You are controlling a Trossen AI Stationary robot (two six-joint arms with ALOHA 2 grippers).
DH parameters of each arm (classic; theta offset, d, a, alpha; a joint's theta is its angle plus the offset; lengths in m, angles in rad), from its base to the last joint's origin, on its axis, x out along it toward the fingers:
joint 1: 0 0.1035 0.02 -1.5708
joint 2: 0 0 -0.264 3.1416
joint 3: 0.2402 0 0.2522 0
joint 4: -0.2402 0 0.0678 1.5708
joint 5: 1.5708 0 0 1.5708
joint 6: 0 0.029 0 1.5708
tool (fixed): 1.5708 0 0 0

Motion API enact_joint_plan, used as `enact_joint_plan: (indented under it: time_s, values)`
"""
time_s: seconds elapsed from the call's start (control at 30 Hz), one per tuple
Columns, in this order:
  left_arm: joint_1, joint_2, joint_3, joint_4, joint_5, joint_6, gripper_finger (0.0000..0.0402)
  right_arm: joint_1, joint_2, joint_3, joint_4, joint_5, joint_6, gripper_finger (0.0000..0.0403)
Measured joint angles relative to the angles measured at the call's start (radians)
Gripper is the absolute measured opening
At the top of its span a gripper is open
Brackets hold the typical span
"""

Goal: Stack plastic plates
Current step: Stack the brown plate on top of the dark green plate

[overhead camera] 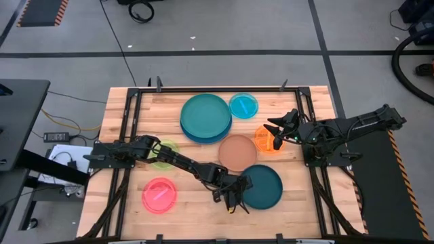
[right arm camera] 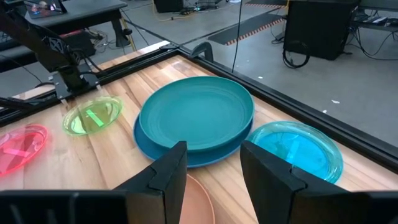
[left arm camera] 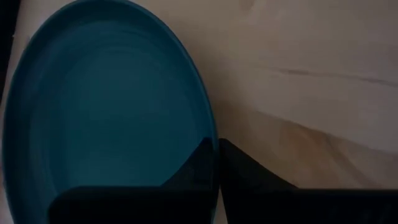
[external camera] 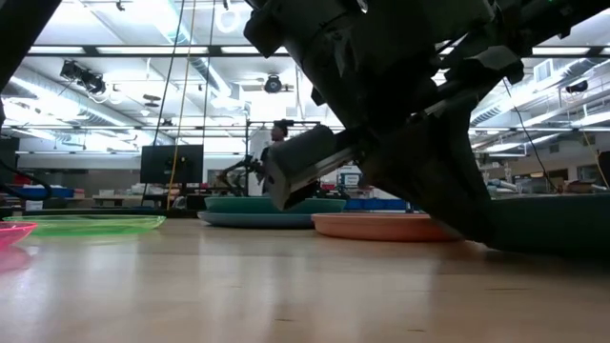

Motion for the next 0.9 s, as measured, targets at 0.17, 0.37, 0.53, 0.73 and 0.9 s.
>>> enact_joint_plan:
  time_s: [0.17, 0.37, 0.53, 0.73, 0.9]
  values:
    - [0.000, -0.014, 0.000, -0.008, -0.004, -0.001, 0.0016, -0.001, 0.000, 0.000, 0.003, 0.004, -0.009, 0.0160]
    - [0.000, -0.014, 0.000, -0.018, -0.004, -0.001, 0.0026, -0.004, 0.000, 0.000, 0.044, 0.007, -0.049, 0.0160]
    - [0.000, -0.014, 0.000, -0.030, -0.002, -0.001, 0.0030, -0.015, 0.000, 0.000, 0.053, 0.008, -0.062, 0.0160]
    - [0.000, -0.014, 0.000, -0.038, -0.002, -0.042, 0.0046, -0.025, 0.000, 0.000, 0.053, 0.007, -0.064, 0.0160]
    - [-0.003, -0.014, 0.000, -0.038, 0.009, -0.076, 0.0089, -0.028, 0.000, 0.000, 0.053, 0.008, -0.071, 0.0160]
